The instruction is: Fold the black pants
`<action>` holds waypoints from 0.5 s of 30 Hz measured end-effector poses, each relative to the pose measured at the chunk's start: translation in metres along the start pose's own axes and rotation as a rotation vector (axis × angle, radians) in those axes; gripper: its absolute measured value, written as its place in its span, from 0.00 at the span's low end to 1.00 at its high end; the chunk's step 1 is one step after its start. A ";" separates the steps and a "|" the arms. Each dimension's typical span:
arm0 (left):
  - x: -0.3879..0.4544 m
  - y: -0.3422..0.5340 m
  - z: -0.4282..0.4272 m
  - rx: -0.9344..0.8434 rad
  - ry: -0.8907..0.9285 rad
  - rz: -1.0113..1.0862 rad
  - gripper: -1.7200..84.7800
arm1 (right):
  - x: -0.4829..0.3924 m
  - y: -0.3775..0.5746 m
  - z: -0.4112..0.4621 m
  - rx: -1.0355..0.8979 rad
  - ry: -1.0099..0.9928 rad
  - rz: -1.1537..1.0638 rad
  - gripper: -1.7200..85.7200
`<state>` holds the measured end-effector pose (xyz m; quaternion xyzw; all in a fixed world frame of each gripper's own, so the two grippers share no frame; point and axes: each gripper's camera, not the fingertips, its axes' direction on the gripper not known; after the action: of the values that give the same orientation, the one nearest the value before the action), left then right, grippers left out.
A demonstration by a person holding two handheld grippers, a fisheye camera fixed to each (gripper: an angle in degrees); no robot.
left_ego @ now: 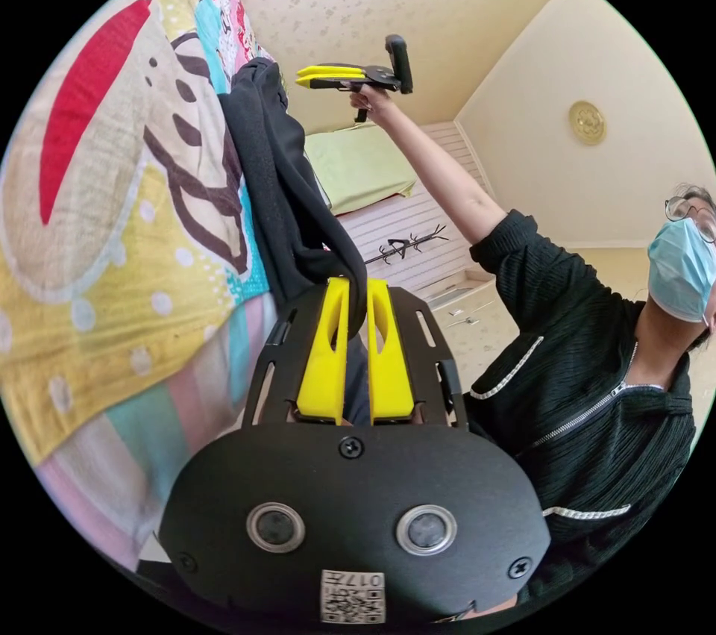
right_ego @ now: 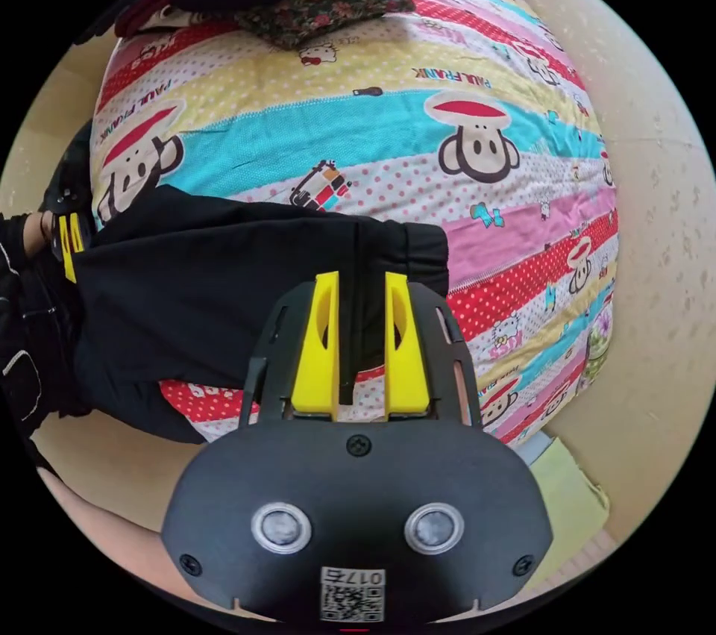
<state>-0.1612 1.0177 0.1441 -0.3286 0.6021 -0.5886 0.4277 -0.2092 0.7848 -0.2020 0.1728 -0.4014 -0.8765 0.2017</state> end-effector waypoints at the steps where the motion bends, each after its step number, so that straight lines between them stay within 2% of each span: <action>1: -0.001 0.001 0.000 -0.001 0.003 -0.006 0.07 | -0.003 -0.009 0.006 -0.009 0.003 -0.011 0.12; 5: 0.000 0.002 -0.001 -0.010 0.000 -0.003 0.08 | -0.017 -0.052 0.040 -0.054 -0.027 -0.053 0.11; 12: -0.005 0.002 -0.003 -0.010 0.031 -0.011 0.07 | -0.014 -0.076 0.076 -0.038 -0.166 -0.001 0.11; 15: -0.006 0.002 -0.004 -0.011 0.035 -0.013 0.08 | -0.036 -0.083 0.087 -0.043 -0.099 -0.012 0.11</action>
<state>-0.1620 1.0252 0.1423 -0.3243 0.6107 -0.5938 0.4114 -0.2367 0.9078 -0.2074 0.1274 -0.3907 -0.8937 0.1799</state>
